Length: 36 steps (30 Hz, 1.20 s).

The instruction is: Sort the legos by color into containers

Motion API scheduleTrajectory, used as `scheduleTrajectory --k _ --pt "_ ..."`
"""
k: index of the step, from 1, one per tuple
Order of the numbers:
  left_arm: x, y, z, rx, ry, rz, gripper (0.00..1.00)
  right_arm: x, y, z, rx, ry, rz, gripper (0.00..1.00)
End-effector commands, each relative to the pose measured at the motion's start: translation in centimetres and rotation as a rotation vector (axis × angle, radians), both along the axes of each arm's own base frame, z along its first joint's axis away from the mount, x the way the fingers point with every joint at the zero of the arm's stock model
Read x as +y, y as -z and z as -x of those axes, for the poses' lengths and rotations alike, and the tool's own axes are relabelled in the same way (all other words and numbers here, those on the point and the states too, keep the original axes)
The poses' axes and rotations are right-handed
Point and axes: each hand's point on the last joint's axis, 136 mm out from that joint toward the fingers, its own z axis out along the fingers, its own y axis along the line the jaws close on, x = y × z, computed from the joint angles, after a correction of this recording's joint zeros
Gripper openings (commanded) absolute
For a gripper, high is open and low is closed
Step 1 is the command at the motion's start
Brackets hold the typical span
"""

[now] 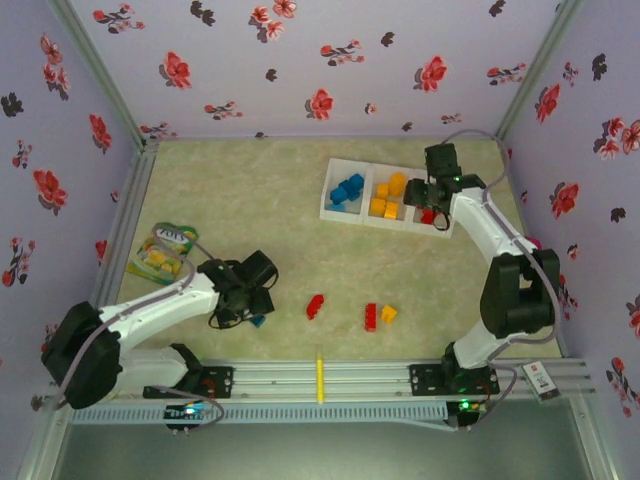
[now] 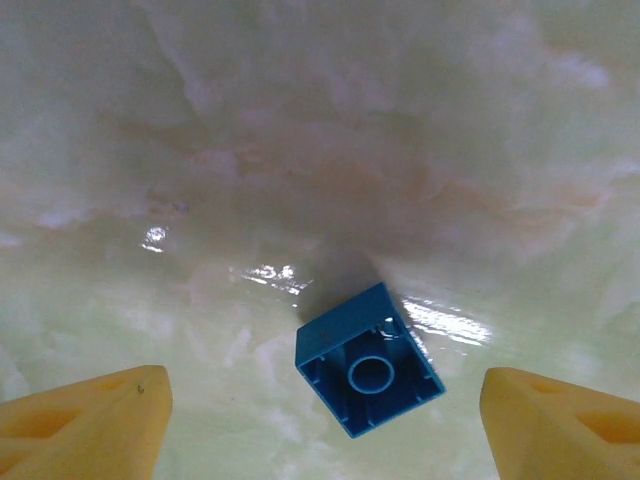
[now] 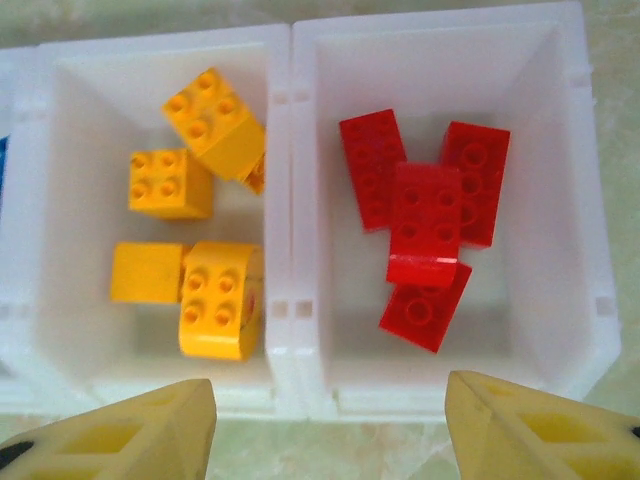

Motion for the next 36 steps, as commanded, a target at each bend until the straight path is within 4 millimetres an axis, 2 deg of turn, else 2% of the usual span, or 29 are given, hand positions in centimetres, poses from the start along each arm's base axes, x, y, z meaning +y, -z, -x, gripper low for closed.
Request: scheduleTrajectory --k 1,5,11,20,28,32,36 --pt "-0.5 1.3 1.2 0.071 0.008 -0.002 0.8 -0.2 -0.8 1.7 0.006 -0.016 0.02 0.64" --pt "-1.6 2.2 1.5 0.101 0.024 0.028 0.8 -0.2 -1.7 2.7 -0.008 -0.024 0.027 0.65" --pt "-2.4 3.2 0.9 0.1 0.03 0.033 0.78 0.0 -1.9 4.0 0.001 -0.043 0.038 0.65" --pt "-2.2 3.8 -0.2 0.084 0.015 0.015 0.56 0.4 -1.1 5.7 0.028 -0.059 0.037 0.65" --pt "-2.0 3.8 -1.0 0.081 0.055 -0.03 0.36 1.5 -0.3 7.1 0.049 -0.089 0.013 0.64" --pt "-2.4 2.7 -2.7 0.04 0.109 -0.061 0.32 2.0 0.1 8.0 0.059 -0.099 0.013 0.64" --pt "-3.6 0.4 -6.2 -0.029 0.185 -0.09 0.3 2.2 0.5 8.8 0.066 -0.098 0.014 0.64"
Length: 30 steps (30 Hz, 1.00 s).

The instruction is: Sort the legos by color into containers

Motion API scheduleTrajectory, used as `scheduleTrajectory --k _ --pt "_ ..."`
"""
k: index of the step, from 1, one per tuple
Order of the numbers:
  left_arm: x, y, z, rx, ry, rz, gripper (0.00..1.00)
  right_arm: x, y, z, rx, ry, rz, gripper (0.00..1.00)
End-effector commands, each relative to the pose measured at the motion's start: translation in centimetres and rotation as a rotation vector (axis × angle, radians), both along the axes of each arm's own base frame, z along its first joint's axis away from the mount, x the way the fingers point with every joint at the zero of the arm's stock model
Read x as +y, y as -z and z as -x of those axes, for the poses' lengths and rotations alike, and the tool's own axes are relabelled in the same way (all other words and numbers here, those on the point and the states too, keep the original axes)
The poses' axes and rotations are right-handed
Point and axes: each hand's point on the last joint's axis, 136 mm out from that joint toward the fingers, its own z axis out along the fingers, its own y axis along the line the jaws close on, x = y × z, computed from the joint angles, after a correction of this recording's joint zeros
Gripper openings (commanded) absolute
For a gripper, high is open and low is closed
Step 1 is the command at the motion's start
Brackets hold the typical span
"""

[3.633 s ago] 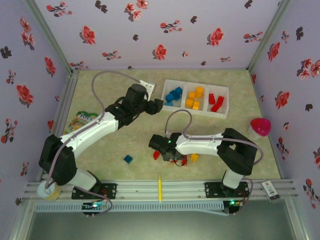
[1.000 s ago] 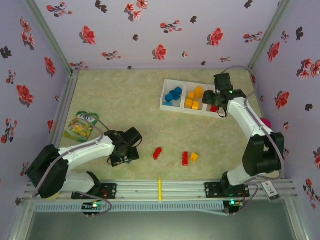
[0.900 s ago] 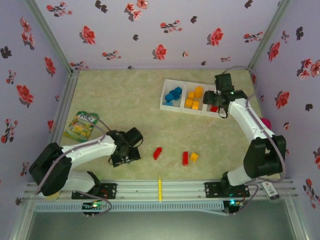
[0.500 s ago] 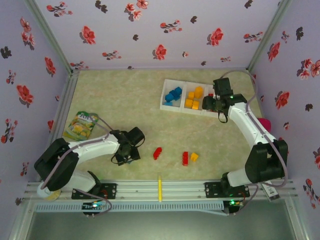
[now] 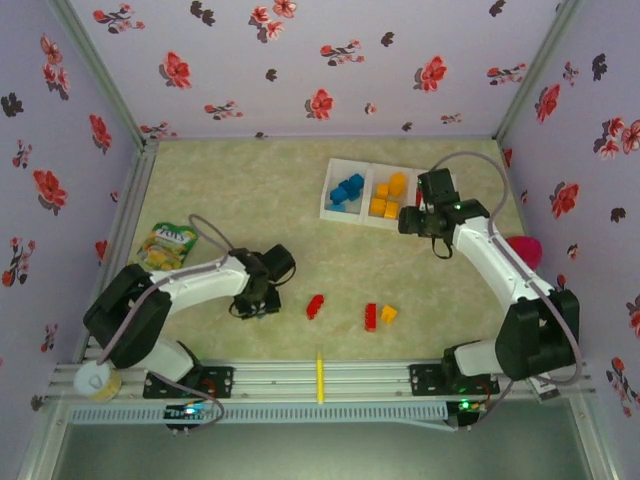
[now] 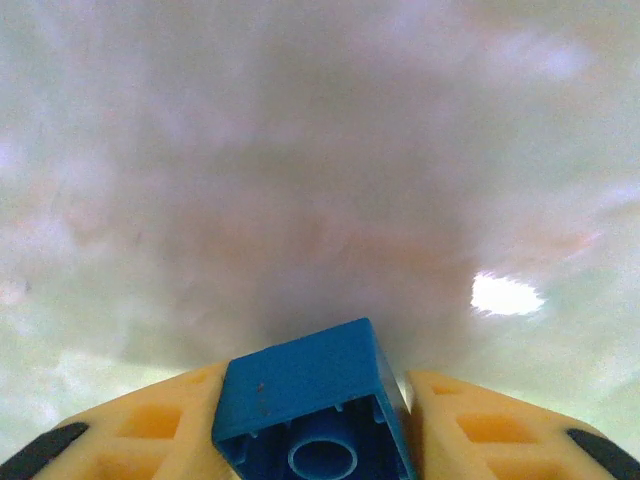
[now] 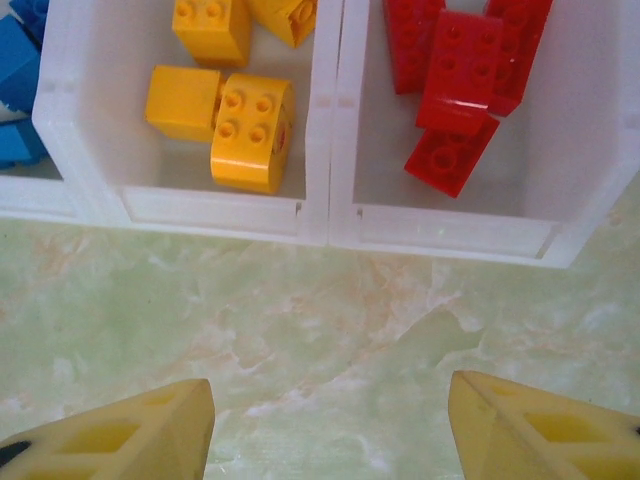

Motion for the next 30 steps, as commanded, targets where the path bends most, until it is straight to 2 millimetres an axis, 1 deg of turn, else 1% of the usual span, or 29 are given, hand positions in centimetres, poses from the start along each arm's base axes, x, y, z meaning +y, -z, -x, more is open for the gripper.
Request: scheduleTrajectory --k 1,5,7,10,15,20,24,27,30 --pt "-0.9 -2.6 -4.4 -0.117 0.092 -0.032 0.3 -0.1 0.0 1.2 0.011 0.019 -0.006 0.64" --pt "-2.5 -5.9 -9.4 -0.211 0.149 -0.031 0.29 -0.1 0.3 2.5 0.015 0.022 -0.001 0.64" --pt "-3.8 -7.4 -12.0 -0.264 0.186 -0.014 0.29 0.1 0.8 3.1 0.021 0.017 -0.001 0.64" --pt "-5.7 -9.0 -15.6 -0.317 0.229 0.0 0.27 0.4 1.6 4.0 0.043 0.011 0.004 0.63" --pt "-9.8 -11.4 -21.6 -0.413 0.284 0.044 0.26 0.5 2.2 5.1 0.058 0.011 0.015 0.63" --pt "-14.2 -12.6 -26.2 -0.478 0.33 0.104 0.25 0.7 2.7 6.1 0.071 0.013 0.017 0.62" --pt "-17.0 -12.3 -29.1 -0.517 0.356 0.146 0.25 1.2 3.4 7.1 0.094 0.014 0.017 0.63" --pt "-18.8 -11.9 -30.7 -0.54 0.377 0.181 0.25 1.9 3.9 8.0 0.113 0.008 0.017 0.62" --pt "-20.3 -11.9 -31.8 -0.574 0.401 0.222 0.25 2.5 4.3 9.0 0.121 0.01 0.016 0.62"
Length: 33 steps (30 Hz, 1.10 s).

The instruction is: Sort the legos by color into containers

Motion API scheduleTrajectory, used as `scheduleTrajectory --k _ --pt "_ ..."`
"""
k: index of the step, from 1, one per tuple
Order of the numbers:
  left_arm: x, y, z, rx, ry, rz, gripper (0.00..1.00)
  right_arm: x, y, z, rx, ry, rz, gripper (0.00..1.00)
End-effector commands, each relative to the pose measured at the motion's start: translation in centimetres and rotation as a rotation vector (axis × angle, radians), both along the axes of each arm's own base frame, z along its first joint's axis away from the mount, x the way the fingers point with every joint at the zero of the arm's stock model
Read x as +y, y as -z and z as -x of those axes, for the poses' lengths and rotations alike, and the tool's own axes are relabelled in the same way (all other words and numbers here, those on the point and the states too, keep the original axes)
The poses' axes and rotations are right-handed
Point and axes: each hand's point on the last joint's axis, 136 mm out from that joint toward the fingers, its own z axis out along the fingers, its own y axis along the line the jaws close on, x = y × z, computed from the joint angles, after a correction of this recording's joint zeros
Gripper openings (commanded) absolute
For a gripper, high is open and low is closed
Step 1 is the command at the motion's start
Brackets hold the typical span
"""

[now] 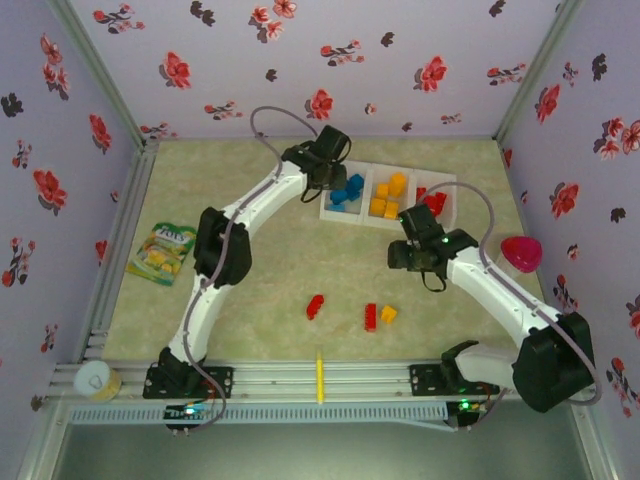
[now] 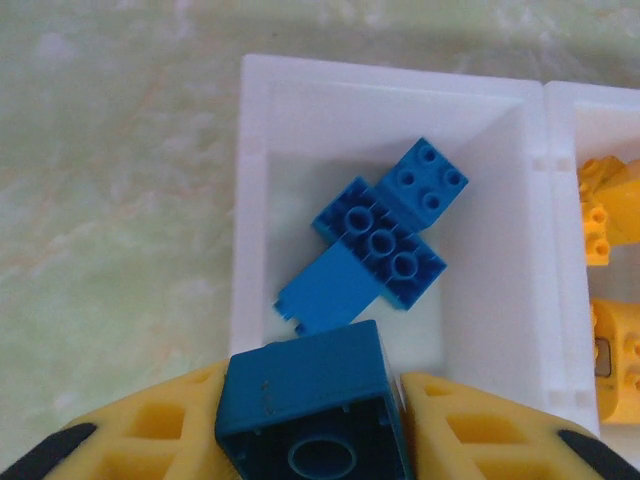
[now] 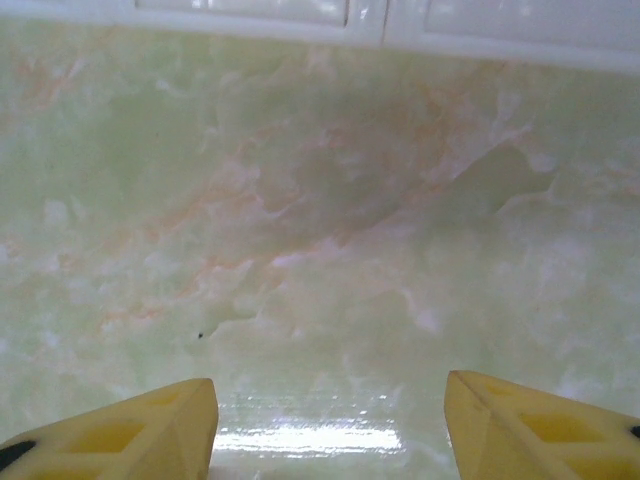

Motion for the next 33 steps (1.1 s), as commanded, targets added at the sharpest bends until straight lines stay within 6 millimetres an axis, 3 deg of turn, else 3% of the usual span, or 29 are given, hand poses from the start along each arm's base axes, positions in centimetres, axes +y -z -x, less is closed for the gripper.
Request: scheduleTrajectory --k 1,9,13,15,20,26,33 --pt "-1.5 -0.1 -1.3 -0.034 0.057 0.032 0.25 -0.2 0.6 1.7 0.023 0.048 0.014 0.62" --pt "-3.2 1.4 -2.8 -0.084 0.104 0.056 0.28 0.5 1.7 5.5 0.035 0.127 -0.038 0.63" --pt "-3.6 1.4 -3.0 -0.102 0.121 0.06 0.39 0.3 2.3 7.2 0.038 0.171 -0.05 0.64" --pt "-3.8 0.7 -3.0 -0.119 0.129 0.067 0.49 0.2 2.8 7.9 0.043 0.194 -0.055 0.65" --pt "-4.0 -2.0 -3.1 -0.174 0.145 0.083 0.61 0.9 3.2 8.9 0.041 0.227 -0.091 0.67" --pt "-3.3 -5.4 -2.4 -0.224 0.141 0.103 0.64 1.6 3.6 9.6 0.049 0.249 -0.119 0.7" --pt "-1.3 -9.1 0.9 -0.275 0.15 0.092 0.68 2.7 4.2 9.9 0.073 0.264 -0.17 0.71"
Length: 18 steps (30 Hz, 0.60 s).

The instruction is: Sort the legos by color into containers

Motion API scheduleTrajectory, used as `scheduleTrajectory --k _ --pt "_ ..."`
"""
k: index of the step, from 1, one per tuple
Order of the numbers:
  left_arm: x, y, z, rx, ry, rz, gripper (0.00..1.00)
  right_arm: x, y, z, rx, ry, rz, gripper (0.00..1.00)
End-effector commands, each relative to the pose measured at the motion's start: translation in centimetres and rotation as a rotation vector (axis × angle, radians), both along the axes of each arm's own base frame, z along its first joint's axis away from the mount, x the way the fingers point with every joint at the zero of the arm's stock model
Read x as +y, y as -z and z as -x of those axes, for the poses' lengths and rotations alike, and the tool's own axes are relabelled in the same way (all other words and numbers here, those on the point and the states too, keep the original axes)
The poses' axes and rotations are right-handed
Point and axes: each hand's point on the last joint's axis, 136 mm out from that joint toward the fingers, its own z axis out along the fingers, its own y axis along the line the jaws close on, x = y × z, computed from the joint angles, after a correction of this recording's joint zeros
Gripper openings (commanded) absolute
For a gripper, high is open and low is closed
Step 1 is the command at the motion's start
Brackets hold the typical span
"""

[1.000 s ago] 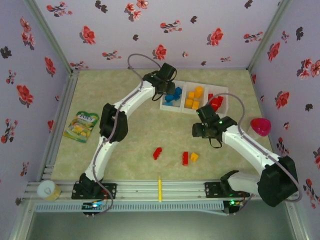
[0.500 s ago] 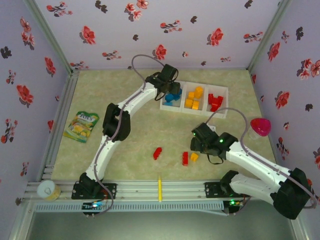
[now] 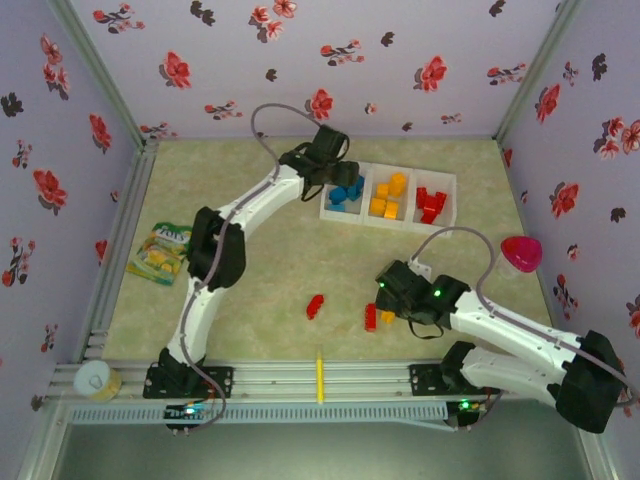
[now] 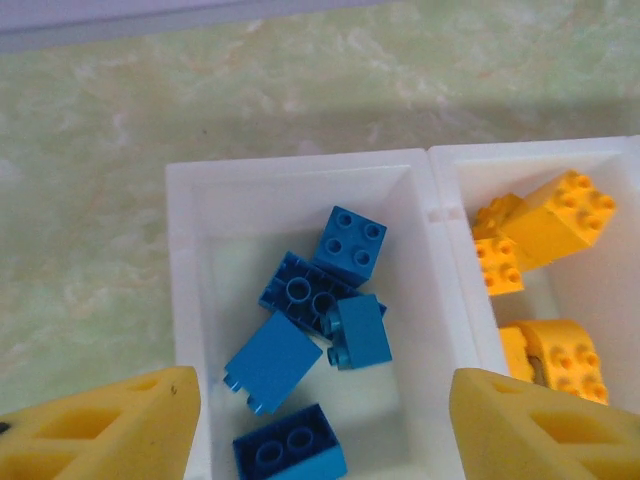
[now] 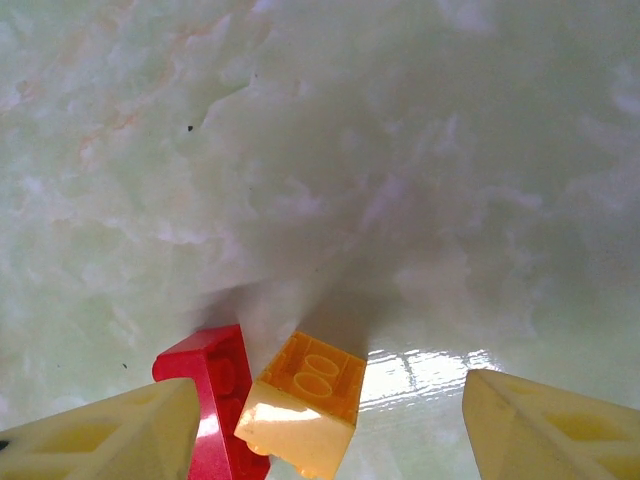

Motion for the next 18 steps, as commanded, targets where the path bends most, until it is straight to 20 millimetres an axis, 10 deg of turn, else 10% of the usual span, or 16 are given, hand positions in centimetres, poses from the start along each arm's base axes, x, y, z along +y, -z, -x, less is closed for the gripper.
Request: scheduleTrajectory --k 1,18 --pt "0.7 -5.9 1.5 -0.115 0.017 0.035 0.69 0.5 0.3 0.0 -0.009 0.045 -0.046 0.71" --pt "8.6 -6.3 17.7 -0.305 0.318 0.019 0.78 2.1 2.4 0.6 0.038 0.072 -0.083 0.67"
